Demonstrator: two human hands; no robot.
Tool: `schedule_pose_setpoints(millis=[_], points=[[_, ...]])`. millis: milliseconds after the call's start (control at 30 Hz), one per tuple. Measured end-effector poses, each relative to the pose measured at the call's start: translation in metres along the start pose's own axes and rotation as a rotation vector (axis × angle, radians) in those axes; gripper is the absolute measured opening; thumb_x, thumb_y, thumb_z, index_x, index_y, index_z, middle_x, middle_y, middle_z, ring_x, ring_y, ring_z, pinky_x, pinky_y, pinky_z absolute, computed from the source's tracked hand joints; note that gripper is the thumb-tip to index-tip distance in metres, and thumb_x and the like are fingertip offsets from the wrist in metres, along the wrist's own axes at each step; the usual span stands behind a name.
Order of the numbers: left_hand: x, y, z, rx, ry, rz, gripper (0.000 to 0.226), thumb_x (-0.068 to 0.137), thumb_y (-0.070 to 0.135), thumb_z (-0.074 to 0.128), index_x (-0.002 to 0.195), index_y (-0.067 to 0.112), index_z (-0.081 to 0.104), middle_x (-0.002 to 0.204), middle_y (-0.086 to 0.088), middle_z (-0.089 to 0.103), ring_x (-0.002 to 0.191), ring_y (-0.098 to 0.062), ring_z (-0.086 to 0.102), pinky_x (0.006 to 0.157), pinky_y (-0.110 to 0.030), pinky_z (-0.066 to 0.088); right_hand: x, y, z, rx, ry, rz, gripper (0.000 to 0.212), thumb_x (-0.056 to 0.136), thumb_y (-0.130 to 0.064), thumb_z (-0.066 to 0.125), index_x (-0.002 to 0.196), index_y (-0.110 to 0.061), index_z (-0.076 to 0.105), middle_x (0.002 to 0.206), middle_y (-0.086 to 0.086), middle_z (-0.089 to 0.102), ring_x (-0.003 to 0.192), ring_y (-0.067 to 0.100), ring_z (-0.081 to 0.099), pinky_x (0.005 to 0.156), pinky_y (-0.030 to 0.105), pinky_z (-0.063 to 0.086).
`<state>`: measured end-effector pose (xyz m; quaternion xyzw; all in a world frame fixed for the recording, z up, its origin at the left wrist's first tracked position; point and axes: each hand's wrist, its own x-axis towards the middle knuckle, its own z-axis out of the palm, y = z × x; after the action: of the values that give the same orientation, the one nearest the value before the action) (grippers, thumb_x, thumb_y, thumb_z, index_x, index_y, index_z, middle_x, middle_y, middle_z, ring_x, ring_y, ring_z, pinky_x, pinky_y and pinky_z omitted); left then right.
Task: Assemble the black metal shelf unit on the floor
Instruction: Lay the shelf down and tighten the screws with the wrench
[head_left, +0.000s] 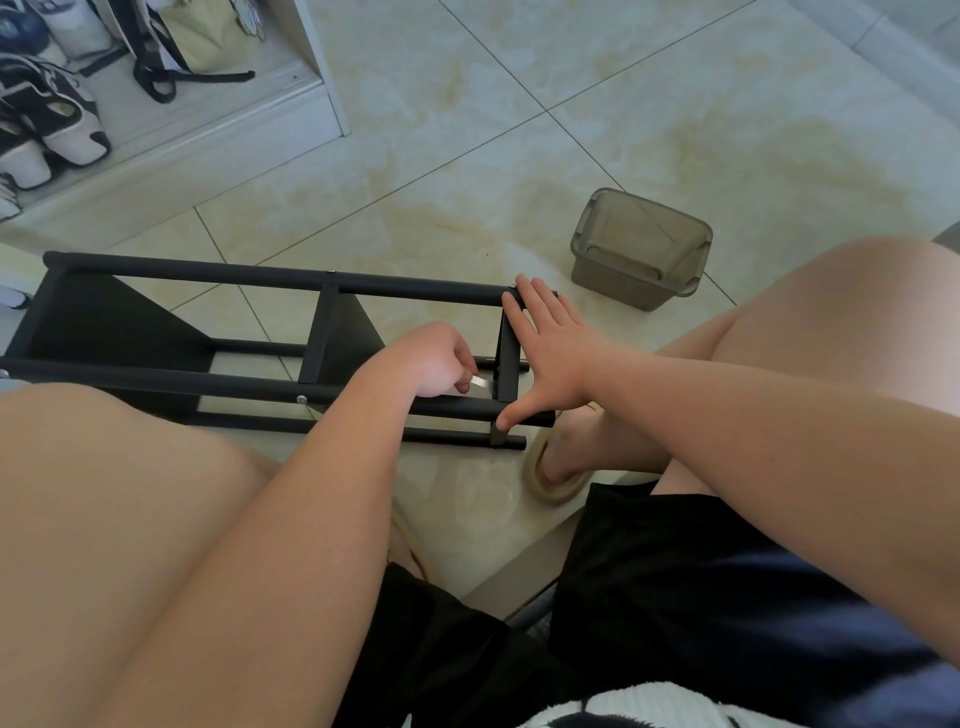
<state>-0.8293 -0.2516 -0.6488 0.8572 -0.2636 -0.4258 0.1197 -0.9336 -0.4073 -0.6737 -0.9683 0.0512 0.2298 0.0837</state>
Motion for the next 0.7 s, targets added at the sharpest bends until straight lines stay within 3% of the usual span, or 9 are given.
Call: schedule_pose_setpoints(millis=[200, 300, 400, 467, 567, 700], points=[[0.006, -0.003, 0.005, -0.175, 0.01, 0.046, 0.021, 0.093, 0.023, 0.063, 0.079, 0.039, 0.067, 0.094, 0.014, 0.067, 0.09, -0.01, 0.059, 0.083, -0.031, 0.044, 0.0, 0.0, -0.001, -0.001, 0.002, -0.006, 0.16, 0.049, -0.103, 0.05, 0.157, -0.009, -0.022, 0.162, 0.015, -0.032, 0.15, 0.03, -0.03, 0.123, 0.044, -0.014], [0.01, -0.002, 0.014, -0.373, 0.04, 0.008, 0.012, 0.094, 0.026, 0.064, 0.085, 0.031, 0.069, 0.101, 0.003, 0.071, 0.097, -0.015, 0.065, 0.09, -0.037, 0.052, -0.001, 0.0, -0.001, -0.006, 0.003, -0.007, 0.159, 0.051, -0.102, 0.051, 0.157, -0.008, -0.022, 0.162, 0.015, -0.032, 0.15, 0.03, -0.03, 0.122, 0.044, -0.014], [0.015, 0.002, 0.021, -0.571, 0.085, -0.087, 0.01, 0.094, 0.023, 0.067, 0.101, 0.018, 0.07, 0.093, -0.001, 0.073, 0.082, -0.007, 0.07, 0.084, -0.032, 0.056, -0.001, -0.001, -0.001, -0.01, 0.0, -0.005, 0.159, 0.052, -0.102, 0.052, 0.157, -0.008, -0.022, 0.162, 0.015, -0.032, 0.15, 0.03, -0.031, 0.123, 0.044, -0.014], [0.018, 0.006, 0.024, -0.612, 0.134, -0.141, 0.012, 0.091, 0.02, 0.07, 0.103, 0.018, 0.07, 0.086, 0.001, 0.074, 0.075, -0.005, 0.069, 0.084, -0.031, 0.054, -0.001, -0.001, -0.002, -0.007, -0.002, -0.002, 0.158, 0.052, -0.101, 0.053, 0.157, -0.009, -0.022, 0.162, 0.015, -0.032, 0.15, 0.03, -0.031, 0.123, 0.044, -0.014], [0.019, 0.012, 0.025, -0.611, 0.164, -0.204, 0.005, 0.09, 0.021, 0.07, 0.09, 0.022, 0.066, 0.095, -0.005, 0.075, 0.09, -0.017, 0.07, 0.09, -0.035, 0.051, -0.001, -0.002, -0.002, -0.004, -0.003, -0.002, 0.158, 0.052, -0.1, 0.054, 0.157, -0.008, -0.022, 0.162, 0.015, -0.032, 0.15, 0.03, -0.031, 0.123, 0.044, -0.014], [0.02, 0.019, 0.025, -0.616, 0.158, -0.249, 0.021, 0.095, 0.022, 0.064, 0.115, 0.017, 0.069, 0.102, -0.009, 0.073, 0.103, -0.026, 0.068, 0.09, -0.035, 0.05, -0.001, -0.001, -0.002, 0.0, -0.002, -0.005, 0.158, 0.053, -0.1, 0.055, 0.157, -0.009, -0.022, 0.162, 0.015, -0.032, 0.15, 0.03, -0.031, 0.122, 0.043, -0.015]])
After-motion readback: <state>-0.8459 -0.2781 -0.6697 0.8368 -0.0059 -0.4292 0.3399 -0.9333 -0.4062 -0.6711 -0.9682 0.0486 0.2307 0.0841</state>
